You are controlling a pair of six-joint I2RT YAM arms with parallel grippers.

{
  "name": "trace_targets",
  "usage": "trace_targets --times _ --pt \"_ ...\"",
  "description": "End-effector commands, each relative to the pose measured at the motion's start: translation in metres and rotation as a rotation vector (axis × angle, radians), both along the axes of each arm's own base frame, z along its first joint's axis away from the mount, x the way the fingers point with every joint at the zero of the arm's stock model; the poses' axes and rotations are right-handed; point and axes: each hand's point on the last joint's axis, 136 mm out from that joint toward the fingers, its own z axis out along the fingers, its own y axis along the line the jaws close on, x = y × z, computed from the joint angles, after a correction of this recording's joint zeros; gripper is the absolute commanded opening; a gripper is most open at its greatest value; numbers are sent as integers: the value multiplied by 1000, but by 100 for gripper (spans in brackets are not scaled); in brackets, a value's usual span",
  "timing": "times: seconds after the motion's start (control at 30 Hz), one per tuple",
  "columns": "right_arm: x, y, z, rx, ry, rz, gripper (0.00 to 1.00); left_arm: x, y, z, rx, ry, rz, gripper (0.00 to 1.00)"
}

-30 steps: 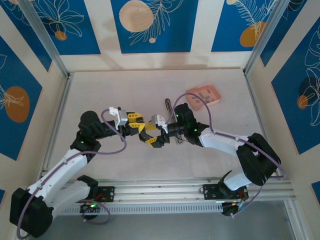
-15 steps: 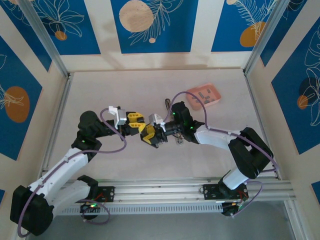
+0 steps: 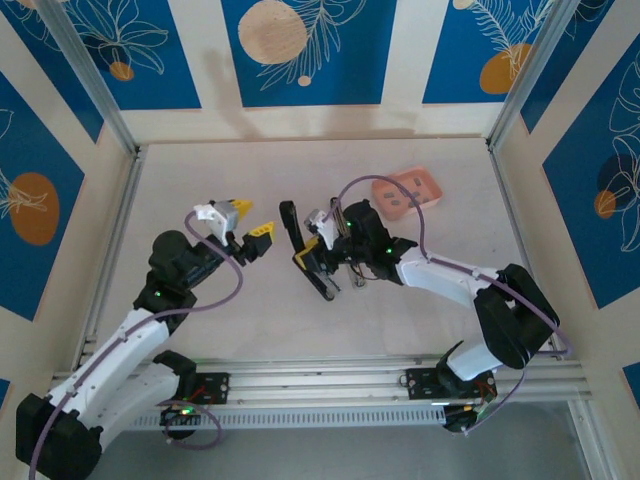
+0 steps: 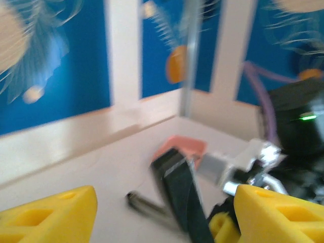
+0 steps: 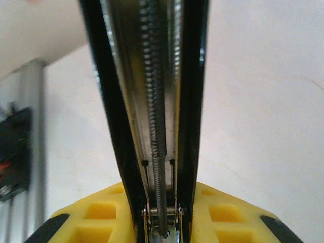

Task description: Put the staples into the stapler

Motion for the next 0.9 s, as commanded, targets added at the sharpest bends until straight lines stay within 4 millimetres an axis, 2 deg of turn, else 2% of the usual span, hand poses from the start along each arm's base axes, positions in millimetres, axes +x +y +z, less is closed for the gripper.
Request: trace_targets --times 0.0,0.1,0.27,0.67,0.87 --pt "30 -30 -6 -140 164 -383 0 25 45 -61 46 216 309 72" --pt "37 -40 -23 -265 273 -509 0 25 52 -84 57 288 356 72" --pt "46 -42 -42 -415 337 -610 0 23 55 -107 63 345 369 72" --pt "76 -35 -92 -572 432 -674 0 27 51 -123 120 390 361 73" --pt "92 -31 -101 -555 480 -705 2 31 49 -123 128 394 358 73"
